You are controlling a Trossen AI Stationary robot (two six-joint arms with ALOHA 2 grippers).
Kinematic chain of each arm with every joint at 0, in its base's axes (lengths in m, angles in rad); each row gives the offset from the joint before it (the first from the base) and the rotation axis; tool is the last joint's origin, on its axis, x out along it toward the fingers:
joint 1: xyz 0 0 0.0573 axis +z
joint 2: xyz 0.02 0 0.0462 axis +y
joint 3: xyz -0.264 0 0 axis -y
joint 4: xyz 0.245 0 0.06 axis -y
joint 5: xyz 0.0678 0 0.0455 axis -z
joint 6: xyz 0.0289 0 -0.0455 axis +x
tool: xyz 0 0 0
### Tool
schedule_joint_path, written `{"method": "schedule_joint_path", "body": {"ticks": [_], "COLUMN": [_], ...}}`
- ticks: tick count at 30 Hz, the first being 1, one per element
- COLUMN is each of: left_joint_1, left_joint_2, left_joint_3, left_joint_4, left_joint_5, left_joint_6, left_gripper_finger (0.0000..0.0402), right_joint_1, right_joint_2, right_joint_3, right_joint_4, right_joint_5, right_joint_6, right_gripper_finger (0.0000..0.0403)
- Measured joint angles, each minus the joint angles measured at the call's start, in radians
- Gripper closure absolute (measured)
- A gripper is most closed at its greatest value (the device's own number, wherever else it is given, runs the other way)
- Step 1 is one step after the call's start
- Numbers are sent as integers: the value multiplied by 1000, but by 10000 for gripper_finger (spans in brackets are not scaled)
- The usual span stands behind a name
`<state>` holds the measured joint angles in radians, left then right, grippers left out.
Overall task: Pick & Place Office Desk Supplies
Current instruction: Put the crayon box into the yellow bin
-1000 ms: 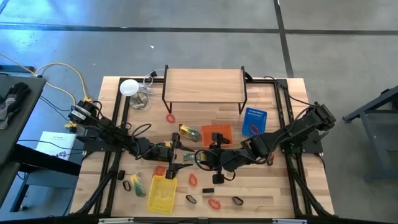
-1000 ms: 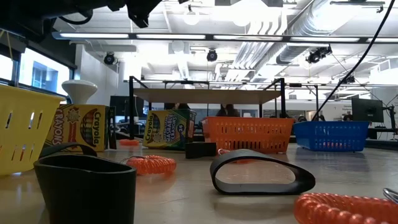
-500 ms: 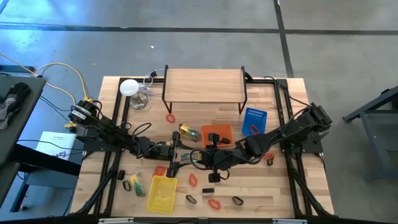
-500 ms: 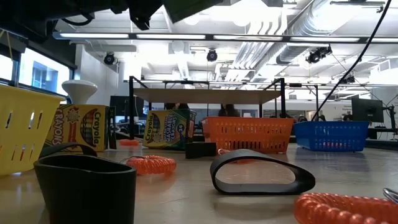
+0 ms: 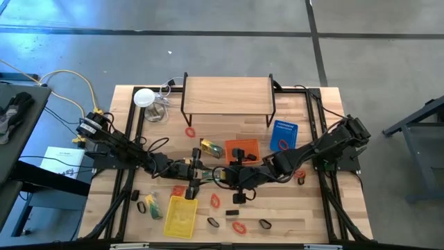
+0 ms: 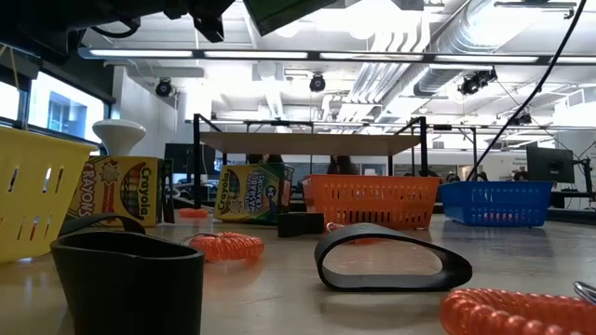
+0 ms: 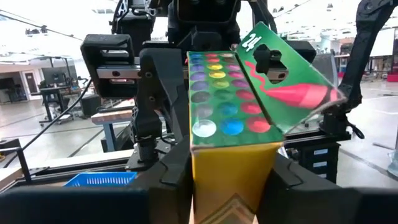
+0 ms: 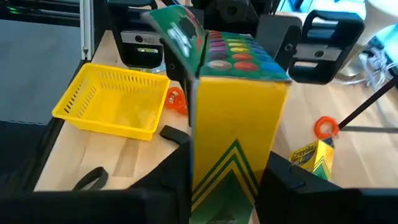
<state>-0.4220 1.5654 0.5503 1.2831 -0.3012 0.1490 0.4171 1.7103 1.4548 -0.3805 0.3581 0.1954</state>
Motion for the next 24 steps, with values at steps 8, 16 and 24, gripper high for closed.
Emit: {"method": "schedule_joint_path", "body": {"ticks": [8,16,24], "left_joint_1": [-27,-141,-332], "left_joint_2": [-8,-224,-432], "left_joint_3": [0,0,0], "left_joint_4": [-42,-568,-934], "left_joint_5": [-14,-8,-15], "left_joint_6": [-38,-185,-410], "left_gripper_finger": [297,297,277], "right_joint_1": [11,68,84], "right_joint_2": [16,16,16], "right_joint_3": [-1,0,0], "right_joint_4": [-4,-10,-11], "right_joint_5": [0,0,4], "right_joint_6": [-14,-17,-8], "right_gripper_finger": [182,113,116]}}
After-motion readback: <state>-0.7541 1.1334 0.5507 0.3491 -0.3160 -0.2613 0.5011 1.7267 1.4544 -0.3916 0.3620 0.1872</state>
